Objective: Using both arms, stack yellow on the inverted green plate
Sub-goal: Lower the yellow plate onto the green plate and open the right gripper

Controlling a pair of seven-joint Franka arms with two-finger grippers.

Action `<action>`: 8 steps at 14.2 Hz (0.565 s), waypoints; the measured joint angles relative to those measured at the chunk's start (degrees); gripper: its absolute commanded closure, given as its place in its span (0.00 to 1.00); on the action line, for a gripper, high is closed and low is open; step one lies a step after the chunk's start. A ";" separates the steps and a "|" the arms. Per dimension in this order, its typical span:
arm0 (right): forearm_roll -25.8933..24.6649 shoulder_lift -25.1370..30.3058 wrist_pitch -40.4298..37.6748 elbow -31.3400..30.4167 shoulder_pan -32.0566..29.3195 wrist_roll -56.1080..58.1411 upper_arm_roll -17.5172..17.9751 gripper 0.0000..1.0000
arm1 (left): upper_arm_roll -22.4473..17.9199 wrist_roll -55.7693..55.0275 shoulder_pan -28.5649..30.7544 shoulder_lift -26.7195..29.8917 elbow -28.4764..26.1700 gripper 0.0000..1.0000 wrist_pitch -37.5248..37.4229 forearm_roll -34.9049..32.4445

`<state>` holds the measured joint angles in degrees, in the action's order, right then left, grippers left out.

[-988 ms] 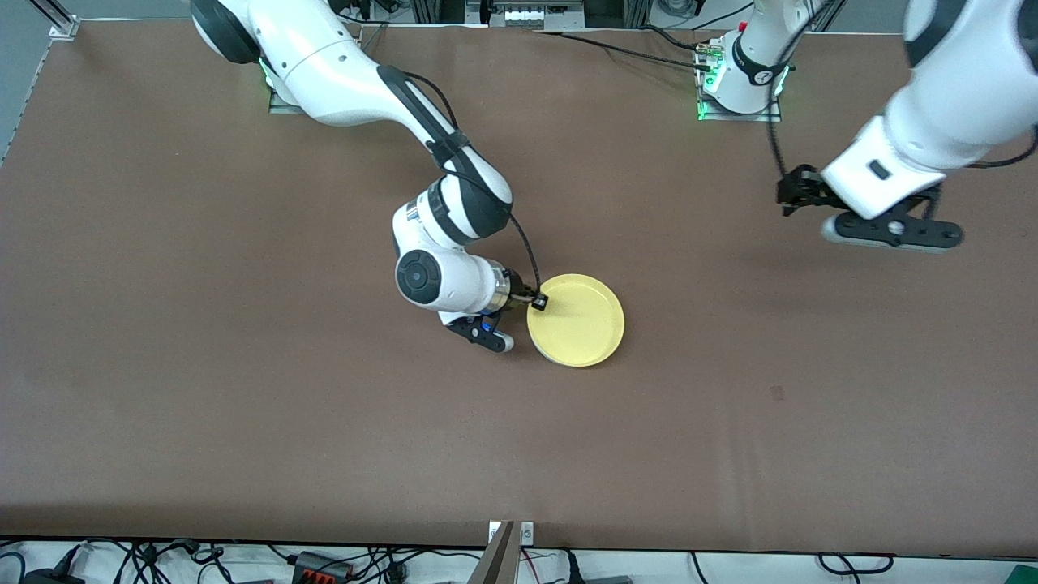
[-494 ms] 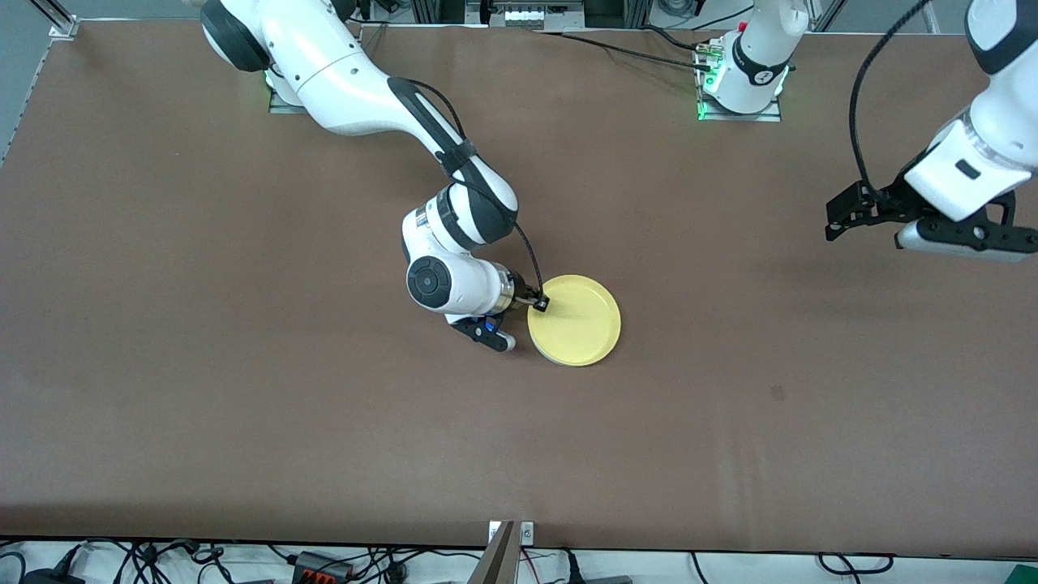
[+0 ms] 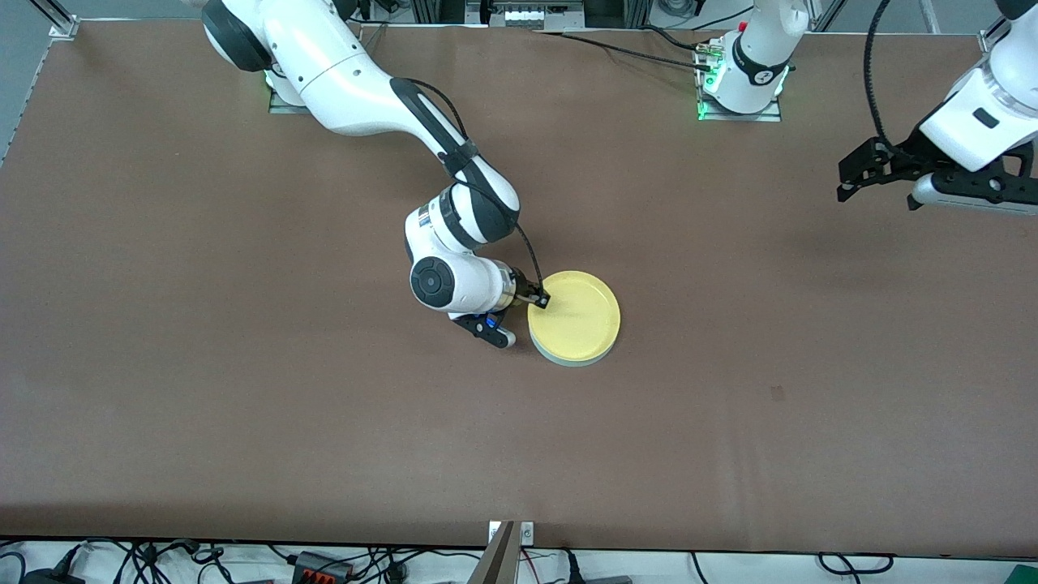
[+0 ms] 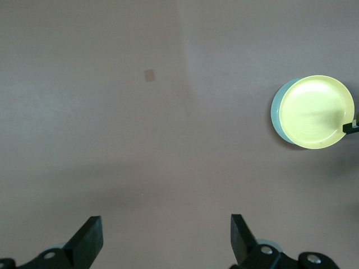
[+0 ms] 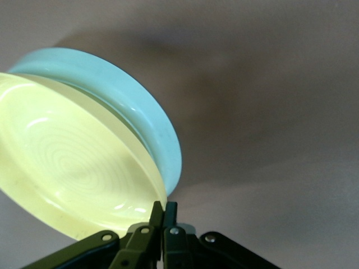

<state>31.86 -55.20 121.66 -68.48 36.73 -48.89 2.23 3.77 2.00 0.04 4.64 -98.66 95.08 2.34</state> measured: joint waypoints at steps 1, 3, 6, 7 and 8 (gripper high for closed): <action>0.11 0.00 0.00 -0.34 0.15 -0.03 0.00 1.00 | 0.00 0.19 0.03 -0.30 0.50 0.00 -0.26 -0.01; 0.32 0.02 0.00 -0.44 0.36 -0.05 0.01 0.84 | 0.04 0.44 0.02 -0.80 0.97 0.00 -0.40 -0.02; 0.39 0.04 0.06 -0.41 0.35 -0.99 -0.02 0.00 | 0.07 0.66 0.01 -1.24 1.22 0.00 -0.41 -0.02; 0.39 0.09 0.14 -0.25 0.32 -1.72 -0.09 0.00 | 0.08 0.69 -0.01 -1.31 1.26 0.00 -0.42 -0.02; 0.39 0.24 0.25 0.11 0.26 -2.20 -0.23 0.00 | 0.10 0.72 -0.09 -1.33 1.30 0.00 -0.42 -0.02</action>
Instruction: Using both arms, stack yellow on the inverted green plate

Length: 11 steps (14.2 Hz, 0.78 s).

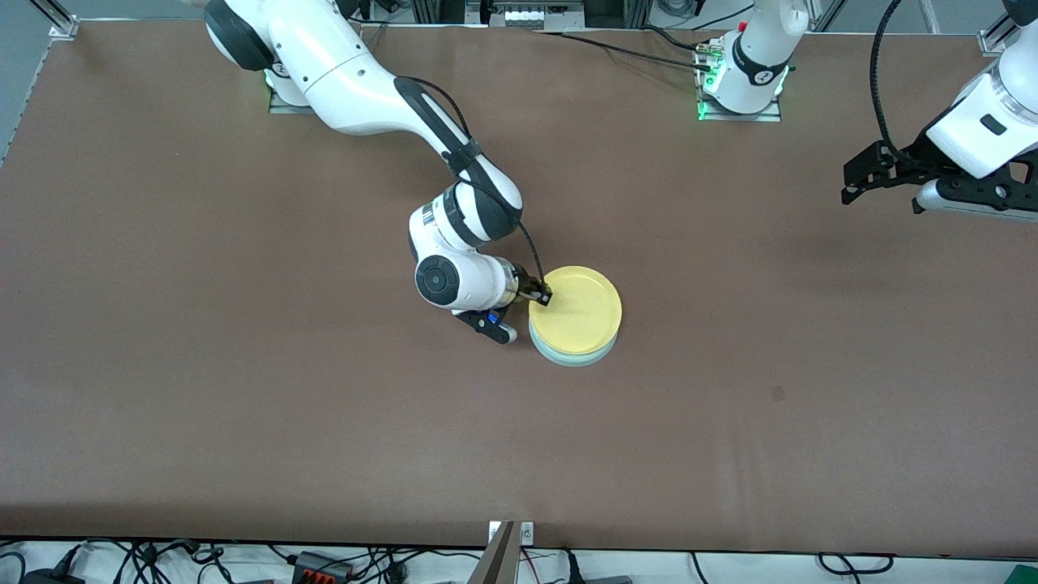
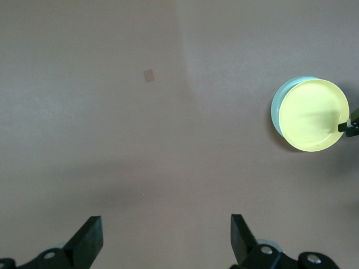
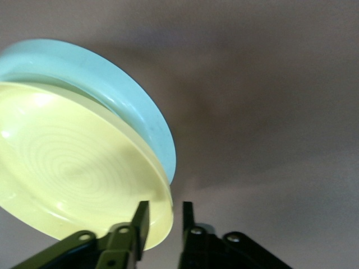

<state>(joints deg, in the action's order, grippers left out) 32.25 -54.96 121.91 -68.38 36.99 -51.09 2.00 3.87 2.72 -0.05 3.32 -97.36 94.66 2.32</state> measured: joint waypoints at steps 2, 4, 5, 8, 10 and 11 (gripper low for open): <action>-0.11 1.21 -0.11 0.86 -0.57 -0.37 -0.65 0.00 | 0.10 0.02 -0.28 -0.09 0.37 0.00 0.00 0.00; -3.80 3.94 -3.68 1.27 -1.68 -0.37 -2.16 0.00 | 0.15 0.02 -0.53 -0.57 1.36 0.00 -0.04 0.00; -6.60 5.44 -6.27 1.50 -2.16 -0.26 -3.31 0.00 | 0.15 0.02 -0.58 -0.88 1.83 0.00 -0.09 0.00; -13.13 10.07 -14.76 2.55 -3.93 3.24 -6.89 0.00 | 0.16 0.04 -0.59 -1.68 2.51 0.00 -0.26 0.00; -15.24 13.39 -19.04 2.87 -5.84 7.58 -9.31 0.00 | 0.16 0.05 -0.59 -1.80 2.60 0.00 -0.34 0.00; -15.92 15.06 -20.74 2.92 -6.96 10.58 -10.60 0.00 | 0.16 0.05 -0.59 -1.81 2.67 0.00 -0.41 0.00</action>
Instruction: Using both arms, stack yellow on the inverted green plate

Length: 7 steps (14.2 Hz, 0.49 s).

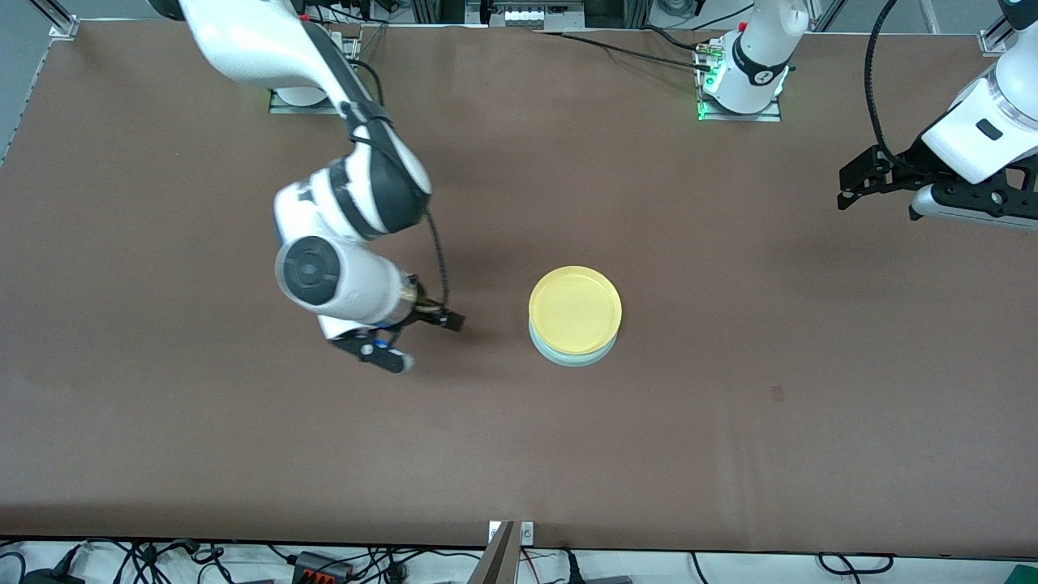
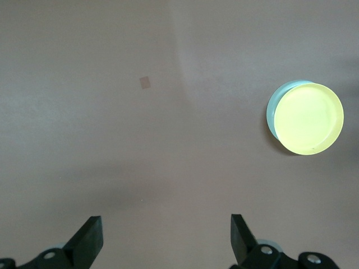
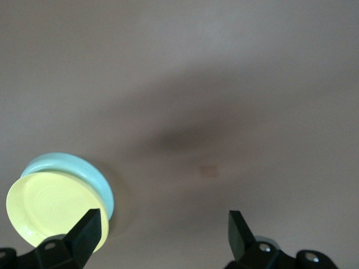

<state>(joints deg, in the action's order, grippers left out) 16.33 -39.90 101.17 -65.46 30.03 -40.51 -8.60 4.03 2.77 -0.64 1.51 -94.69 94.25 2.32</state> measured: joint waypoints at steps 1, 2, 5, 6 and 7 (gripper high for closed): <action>-0.61 1.53 -1.84 0.02 -1.25 3.43 -1.13 0.00 | 0.00 0.00 0.00 0.00 0.05 0.00 -0.08 0.00; -1.26 2.84 -3.74 0.03 -2.48 6.66 -2.17 0.00 | 0.01 0.01 0.00 -0.01 0.08 0.00 -0.12 0.00; -1.85 5.88 -5.90 0.05 -5.05 11.93 -5.82 0.00 | 0.14 0.03 -0.03 -0.01 0.13 0.00 -0.14 0.00; -1.92 6.72 -6.67 0.04 -5.89 13.53 -6.77 0.00 | 0.21 0.03 -0.04 -0.01 0.14 0.00 -0.14 0.00; -1.97 7.28 -7.41 0.04 -6.77 15.44 -7.56 0.00 | 0.27 0.03 -0.04 -0.01 0.14 0.00 -0.14 0.00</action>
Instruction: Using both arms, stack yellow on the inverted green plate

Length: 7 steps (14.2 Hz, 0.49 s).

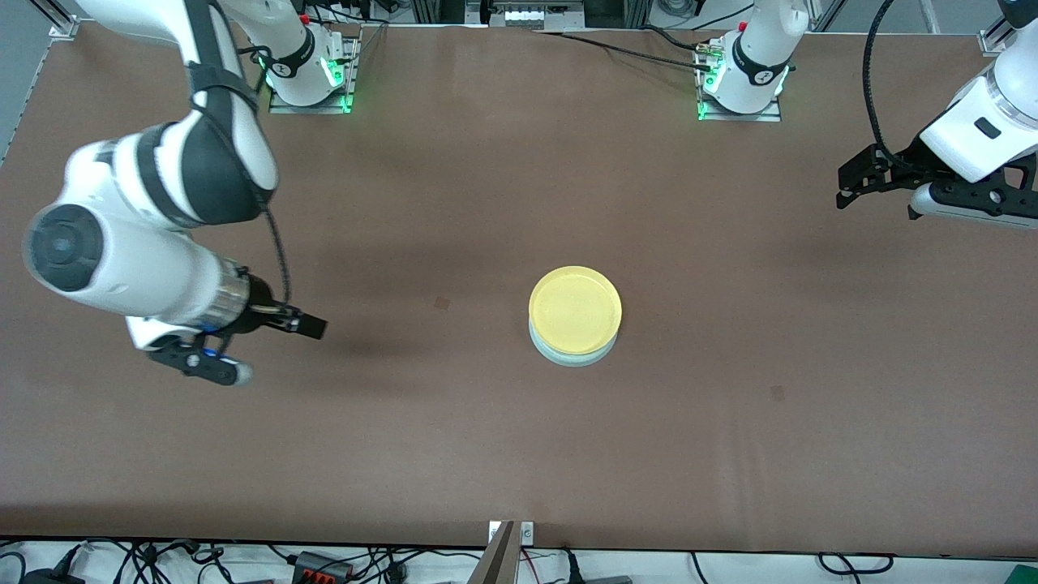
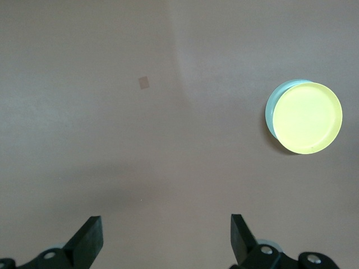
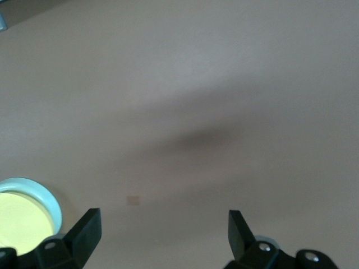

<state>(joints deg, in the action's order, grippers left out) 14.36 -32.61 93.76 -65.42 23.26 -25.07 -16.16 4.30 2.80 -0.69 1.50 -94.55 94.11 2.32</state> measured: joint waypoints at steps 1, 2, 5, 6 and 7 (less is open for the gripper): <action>-0.03 0.35 -0.36 -0.02 -0.93 2.09 -0.82 0.00 | 0.03 0.00 0.00 0.00 0.00 0.00 0.00 0.00; -0.04 0.65 -0.37 -0.03 -1.86 4.12 -1.59 0.00 | 0.05 0.00 0.00 0.00 0.01 0.00 0.00 0.00; -0.95 2.35 -0.42 -0.04 -5.74 8.91 -2.41 0.00 | 0.08 0.00 0.00 0.00 0.01 0.00 0.00 0.00; -2.42 3.28 -0.44 -0.05 -7.11 11.07 -2.37 0.00 | 0.08 0.00 0.00 0.00 0.01 0.00 -0.01 0.00; -4.23 4.44 -0.49 -0.11 -8.43 13.26 -2.03 0.00 | 0.09 0.00 0.00 0.00 0.01 0.00 -0.01 0.00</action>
<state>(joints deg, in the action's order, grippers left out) 10.13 -28.17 93.27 -65.53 14.83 -11.82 -18.19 4.39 2.80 -0.68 1.50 -94.54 94.10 2.32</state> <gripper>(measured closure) 0.000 0.000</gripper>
